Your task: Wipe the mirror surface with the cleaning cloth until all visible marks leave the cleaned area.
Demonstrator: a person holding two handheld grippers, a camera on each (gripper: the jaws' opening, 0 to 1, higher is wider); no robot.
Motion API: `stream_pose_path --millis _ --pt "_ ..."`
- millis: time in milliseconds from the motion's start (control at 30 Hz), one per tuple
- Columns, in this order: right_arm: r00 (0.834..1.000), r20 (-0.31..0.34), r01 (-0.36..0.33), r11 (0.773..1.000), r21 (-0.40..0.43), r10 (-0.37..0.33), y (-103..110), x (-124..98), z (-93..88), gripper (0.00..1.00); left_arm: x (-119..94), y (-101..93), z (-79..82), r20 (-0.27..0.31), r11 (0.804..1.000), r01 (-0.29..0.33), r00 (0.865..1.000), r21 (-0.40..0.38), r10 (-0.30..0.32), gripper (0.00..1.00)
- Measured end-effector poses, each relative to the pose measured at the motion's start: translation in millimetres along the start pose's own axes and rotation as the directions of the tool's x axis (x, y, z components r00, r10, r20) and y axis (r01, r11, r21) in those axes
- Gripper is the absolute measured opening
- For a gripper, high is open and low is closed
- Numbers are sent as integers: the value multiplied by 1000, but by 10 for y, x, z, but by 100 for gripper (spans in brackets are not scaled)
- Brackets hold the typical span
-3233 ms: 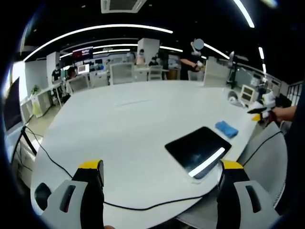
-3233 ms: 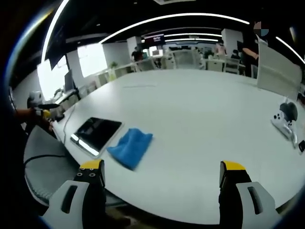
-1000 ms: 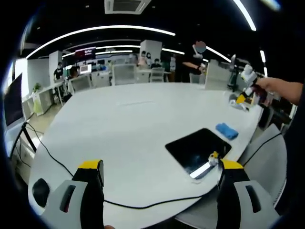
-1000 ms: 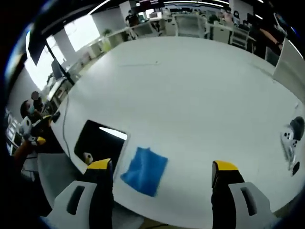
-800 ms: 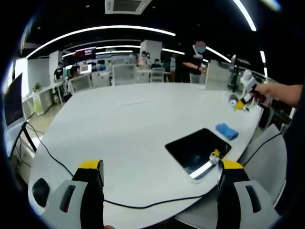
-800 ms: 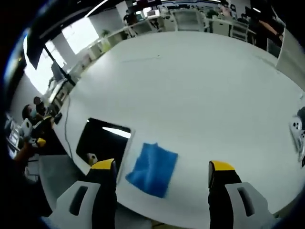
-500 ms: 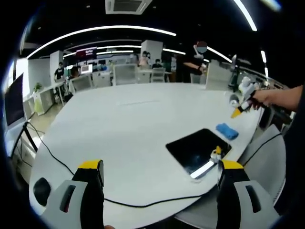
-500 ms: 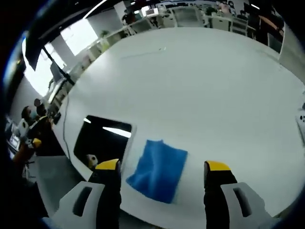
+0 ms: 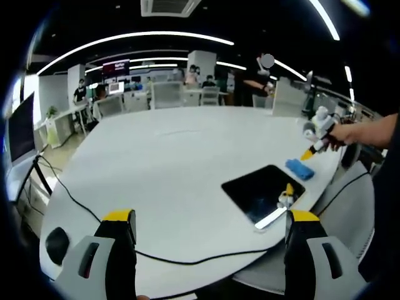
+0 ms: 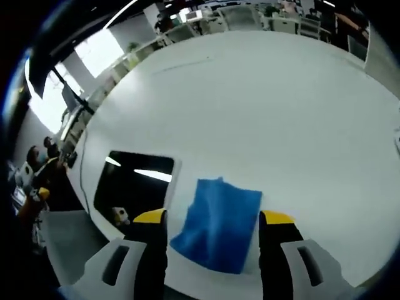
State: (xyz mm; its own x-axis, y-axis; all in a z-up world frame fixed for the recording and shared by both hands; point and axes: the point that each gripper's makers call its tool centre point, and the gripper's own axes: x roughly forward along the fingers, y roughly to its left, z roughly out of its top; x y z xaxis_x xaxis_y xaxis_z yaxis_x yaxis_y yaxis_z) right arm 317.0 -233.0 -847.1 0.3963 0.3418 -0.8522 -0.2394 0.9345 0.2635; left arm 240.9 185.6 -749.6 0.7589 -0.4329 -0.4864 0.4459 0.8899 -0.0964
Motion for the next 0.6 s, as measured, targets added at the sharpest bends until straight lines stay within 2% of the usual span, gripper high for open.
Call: stream_pose_path --millis 167,200,267,300,333,367,433,600 --pt "1000 8 29 1000 -6 -29 -17 133 -35 53 36 -29 -29 -7 1000 13 1000 -2 -13 100" --pt "999 8 47 999 -26 -46 -30 157 -43 49 35 -32 -25 -6 1000 14 1000 -2 -14 100" --pt "991 -32 128 984 -124 -133 -167 260 -154 34 42 -16 -39 -7 1000 14 1000 -8 -14 100" --pt "982 28 188 964 -186 -187 -232 257 -67 26 45 -9 -54 -11 1000 14 1000 -9 -14 100" --pt "973 29 230 940 -251 -230 -285 235 -83 18 44 3 -67 -15 1000 14 1000 -9 -14 100" --pt "978 49 207 947 -245 -201 -242 252 -70 15 39 3 -68 -16 1000 14 1000 -10 -14 100" --pt "980 58 201 958 -206 -193 -245 231 -80 11 38 31 -69 -19 1000 15 1000 -12 -16 100" --pt "977 56 213 952 -218 -206 -243 230 -73 6 63 83 -36 -17 1000 17 1000 -12 -17 100"
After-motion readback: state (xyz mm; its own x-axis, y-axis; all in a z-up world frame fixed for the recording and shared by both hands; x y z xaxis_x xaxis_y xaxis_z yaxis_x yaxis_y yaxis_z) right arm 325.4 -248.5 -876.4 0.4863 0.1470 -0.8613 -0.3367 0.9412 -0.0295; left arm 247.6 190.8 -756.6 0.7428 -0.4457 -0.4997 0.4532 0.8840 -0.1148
